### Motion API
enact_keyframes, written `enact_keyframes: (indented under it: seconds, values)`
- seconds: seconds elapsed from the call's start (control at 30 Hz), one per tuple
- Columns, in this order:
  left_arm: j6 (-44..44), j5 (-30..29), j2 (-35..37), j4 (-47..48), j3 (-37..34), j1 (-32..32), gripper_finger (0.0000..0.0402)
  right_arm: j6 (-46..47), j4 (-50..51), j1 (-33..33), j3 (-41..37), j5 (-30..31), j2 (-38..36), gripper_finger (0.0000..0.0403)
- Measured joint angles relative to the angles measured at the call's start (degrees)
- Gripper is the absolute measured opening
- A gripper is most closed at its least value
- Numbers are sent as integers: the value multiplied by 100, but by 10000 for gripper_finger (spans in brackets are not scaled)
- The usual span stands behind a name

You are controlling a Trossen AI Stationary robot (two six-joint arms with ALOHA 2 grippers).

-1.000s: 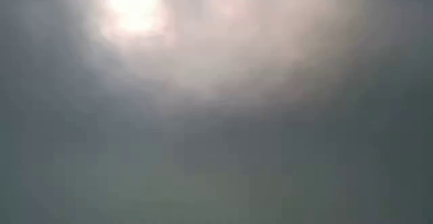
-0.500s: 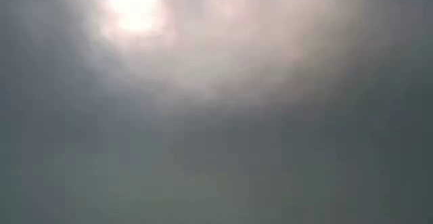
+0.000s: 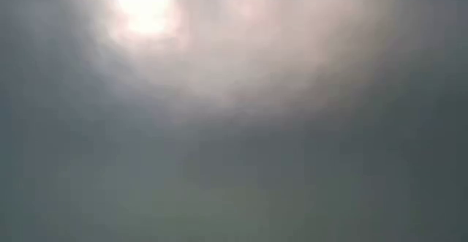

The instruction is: Sort clothes

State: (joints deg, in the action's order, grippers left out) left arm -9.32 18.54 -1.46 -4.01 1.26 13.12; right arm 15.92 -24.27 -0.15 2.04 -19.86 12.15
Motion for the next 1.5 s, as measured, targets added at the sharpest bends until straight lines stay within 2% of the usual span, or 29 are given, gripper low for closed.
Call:
enact_keyframes:
  seconds: [0.43, 0.73, 0.83, 0.93, 1.03, 1.3, 1.4, 1.5]
  values:
    - [0, -2, 0, 0, 0, -1, 0, -13, 2, -1, 0, 0, 0, 12]
    - [0, -1, -1, 0, 0, -1, 0, -2009, -4, -1, 0, 45, -1, 12]
    - [0, -2, -2, 0, 0, 0, 0, -2441, -6, 0, 0, 56, 0, 12]
    - [0, -2, 0, 0, 0, 0, 0, -2491, -147, 1, 0, 97, 1, 12]
    - [0, -2, 0, 0, 0, -2, 0, -2295, -591, 1, 0, 491, 1, 12]
    - [-30, 3, -2, -281, 0, 0, 0, -2243, -1542, -1, 0, 2181, -1, 12]
    - [-82, 37, -2, -548, 47, 0, 0, -2317, -1542, -1, 41, 2307, 1, 12]
    - [-53, 45, -4, -359, 402, -2, 0, -2439, -1542, -1, 122, 2308, 32, 12]
